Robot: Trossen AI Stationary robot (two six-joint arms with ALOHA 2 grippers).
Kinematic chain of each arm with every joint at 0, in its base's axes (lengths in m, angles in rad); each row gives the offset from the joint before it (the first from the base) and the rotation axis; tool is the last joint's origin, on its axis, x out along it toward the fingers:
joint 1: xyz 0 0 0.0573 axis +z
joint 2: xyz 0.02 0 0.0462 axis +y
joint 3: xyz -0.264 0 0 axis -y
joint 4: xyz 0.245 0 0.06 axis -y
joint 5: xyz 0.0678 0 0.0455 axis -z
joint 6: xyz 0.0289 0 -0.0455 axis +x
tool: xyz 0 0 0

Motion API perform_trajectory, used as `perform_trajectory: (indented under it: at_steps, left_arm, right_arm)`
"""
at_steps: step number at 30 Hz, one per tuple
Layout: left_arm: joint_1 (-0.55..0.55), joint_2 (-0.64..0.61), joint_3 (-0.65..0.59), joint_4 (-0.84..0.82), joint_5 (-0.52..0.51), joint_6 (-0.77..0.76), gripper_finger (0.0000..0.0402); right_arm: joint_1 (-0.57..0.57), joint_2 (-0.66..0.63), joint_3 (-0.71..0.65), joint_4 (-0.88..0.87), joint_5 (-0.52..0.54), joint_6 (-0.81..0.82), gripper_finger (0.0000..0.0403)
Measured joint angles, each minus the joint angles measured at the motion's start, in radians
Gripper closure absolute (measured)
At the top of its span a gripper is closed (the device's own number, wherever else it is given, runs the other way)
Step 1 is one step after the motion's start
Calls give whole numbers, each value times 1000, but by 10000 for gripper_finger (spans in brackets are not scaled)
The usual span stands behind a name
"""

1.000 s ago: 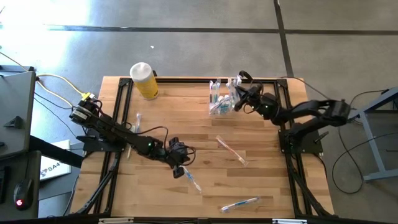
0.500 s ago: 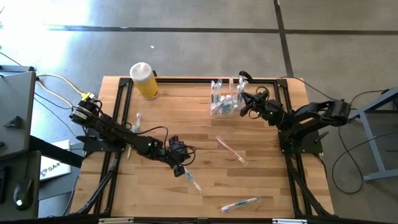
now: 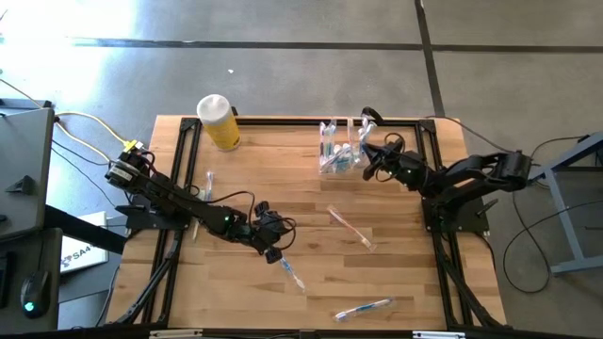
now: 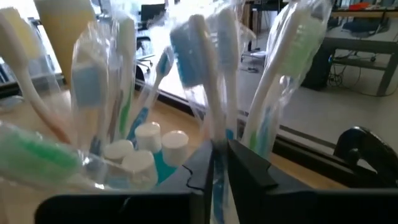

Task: Pick & Place toothbrushing station
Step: Put the blue toothbrush into the transparent organizer

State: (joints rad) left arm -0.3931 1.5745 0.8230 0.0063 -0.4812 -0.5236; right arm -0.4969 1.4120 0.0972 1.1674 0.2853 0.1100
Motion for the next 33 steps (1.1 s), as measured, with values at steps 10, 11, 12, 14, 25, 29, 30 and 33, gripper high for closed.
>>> perform_trajectory:
  at_steps: [10,11,12,14,25,29,30,33]
  left_arm:
    - [0,0,0,-10,4,-4,402]
    - [0,0,0,-10,12,-4,402]
    - [0,0,0,-10,28,-5,402]
    - [0,0,0,-10,76,-4,402]
    - [0,0,0,-8,113,-31,402]
    - [0,0,0,-9,162,-46,402]
    - [0,0,0,-8,181,-51,402]
    - [0,-9,1,-14,289,-61,402]
  right_arm:
    - [1,-5,-3,-12,8,2,241]
    - [3,-9,-3,-10,3,2,228]
    - [7,-15,-3,-9,3,1,216]
    - [17,-33,-3,-8,3,1,198]
    - [166,-206,-2,-9,-44,-42,182]
    - [285,-276,-2,-11,-83,-132,182]
    - [317,-291,-2,-10,-81,-146,182]
    - [397,-332,-2,-12,-73,-176,182]
